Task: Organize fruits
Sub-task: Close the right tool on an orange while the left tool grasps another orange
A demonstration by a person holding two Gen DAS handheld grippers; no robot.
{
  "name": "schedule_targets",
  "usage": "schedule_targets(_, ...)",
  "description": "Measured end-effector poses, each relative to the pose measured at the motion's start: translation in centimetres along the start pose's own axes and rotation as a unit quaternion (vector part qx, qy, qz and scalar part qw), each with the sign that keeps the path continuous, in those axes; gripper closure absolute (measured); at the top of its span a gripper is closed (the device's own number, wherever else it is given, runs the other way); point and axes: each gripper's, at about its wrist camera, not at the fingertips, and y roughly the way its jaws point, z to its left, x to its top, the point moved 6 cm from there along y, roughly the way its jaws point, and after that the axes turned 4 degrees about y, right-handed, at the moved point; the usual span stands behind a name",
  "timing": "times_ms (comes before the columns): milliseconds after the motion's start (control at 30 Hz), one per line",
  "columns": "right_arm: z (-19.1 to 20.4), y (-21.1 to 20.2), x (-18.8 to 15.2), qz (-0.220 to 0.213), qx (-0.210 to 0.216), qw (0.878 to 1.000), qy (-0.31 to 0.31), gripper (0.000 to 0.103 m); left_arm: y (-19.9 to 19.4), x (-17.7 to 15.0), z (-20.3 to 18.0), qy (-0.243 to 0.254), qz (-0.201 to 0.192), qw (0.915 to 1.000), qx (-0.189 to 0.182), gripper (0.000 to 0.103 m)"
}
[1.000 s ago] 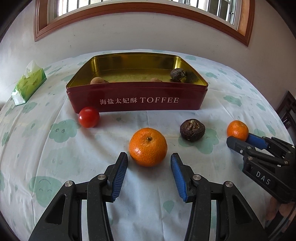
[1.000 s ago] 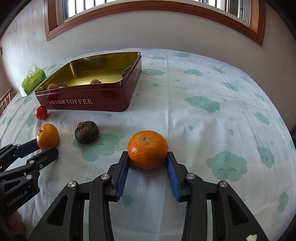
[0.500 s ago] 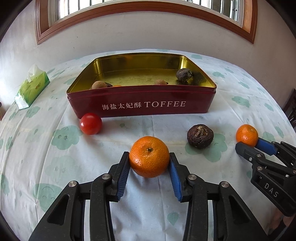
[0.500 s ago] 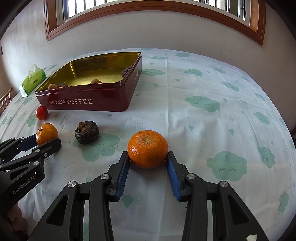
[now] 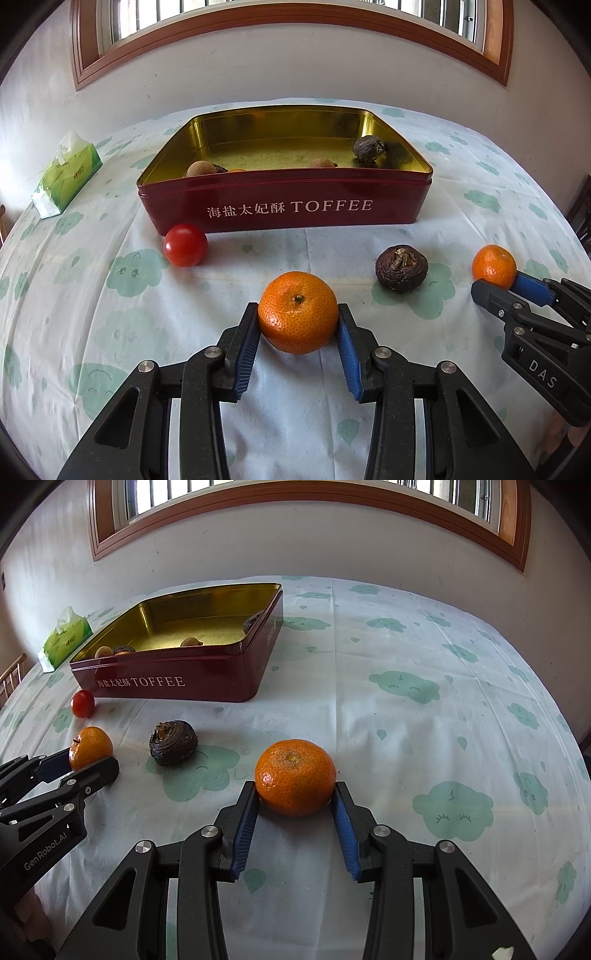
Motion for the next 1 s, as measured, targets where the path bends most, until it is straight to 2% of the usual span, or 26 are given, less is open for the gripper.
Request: schedule_targets(1000, 0.06, -0.01, 0.01, -0.001, -0.002, 1.000, 0.000, 0.066, 0.01, 0.00, 0.49, -0.011, -0.002, 0.9999, -0.005, 0.062)
